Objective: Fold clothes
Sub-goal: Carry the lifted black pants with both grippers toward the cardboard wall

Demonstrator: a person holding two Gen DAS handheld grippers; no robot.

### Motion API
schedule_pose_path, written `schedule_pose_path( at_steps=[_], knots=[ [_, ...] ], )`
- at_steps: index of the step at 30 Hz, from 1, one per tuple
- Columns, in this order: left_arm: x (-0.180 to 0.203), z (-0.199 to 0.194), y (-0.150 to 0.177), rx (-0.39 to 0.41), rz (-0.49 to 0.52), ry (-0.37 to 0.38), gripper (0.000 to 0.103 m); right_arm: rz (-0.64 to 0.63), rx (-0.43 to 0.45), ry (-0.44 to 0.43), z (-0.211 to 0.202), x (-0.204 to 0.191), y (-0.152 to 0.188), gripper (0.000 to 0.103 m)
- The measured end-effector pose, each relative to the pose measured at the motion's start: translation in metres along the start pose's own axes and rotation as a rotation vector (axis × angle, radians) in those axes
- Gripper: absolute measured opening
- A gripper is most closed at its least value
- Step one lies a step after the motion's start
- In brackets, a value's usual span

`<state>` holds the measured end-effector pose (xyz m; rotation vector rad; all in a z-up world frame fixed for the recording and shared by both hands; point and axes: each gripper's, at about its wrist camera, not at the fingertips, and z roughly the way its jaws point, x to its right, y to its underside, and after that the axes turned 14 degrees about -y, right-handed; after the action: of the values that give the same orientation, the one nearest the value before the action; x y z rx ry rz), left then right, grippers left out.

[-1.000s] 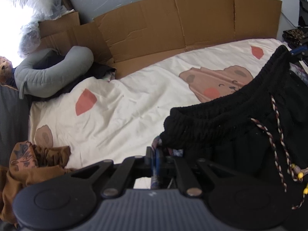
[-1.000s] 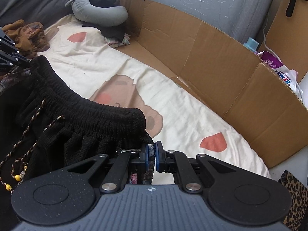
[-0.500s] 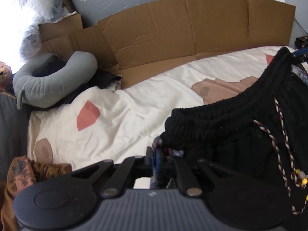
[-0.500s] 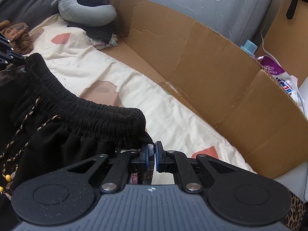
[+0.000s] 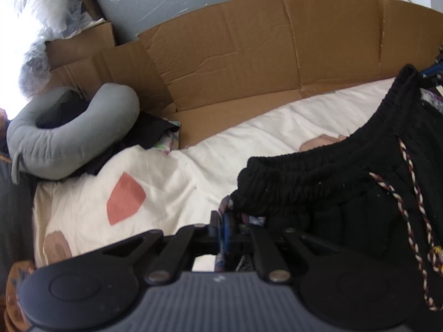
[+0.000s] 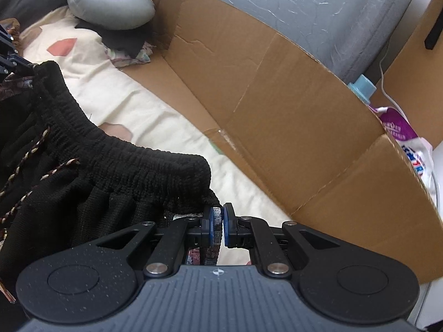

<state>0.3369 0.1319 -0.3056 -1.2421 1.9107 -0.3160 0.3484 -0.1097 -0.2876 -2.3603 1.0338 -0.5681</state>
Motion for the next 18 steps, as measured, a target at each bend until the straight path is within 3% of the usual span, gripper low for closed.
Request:
schedule_pose_path(
  at_steps=[18],
  knots=[
    [-0.007,0.065,-0.033,-0.044,-0.049,-0.045,0.003,-0.066,-0.056,0.049,0.065,0.03,-0.048,0.004]
  ],
)
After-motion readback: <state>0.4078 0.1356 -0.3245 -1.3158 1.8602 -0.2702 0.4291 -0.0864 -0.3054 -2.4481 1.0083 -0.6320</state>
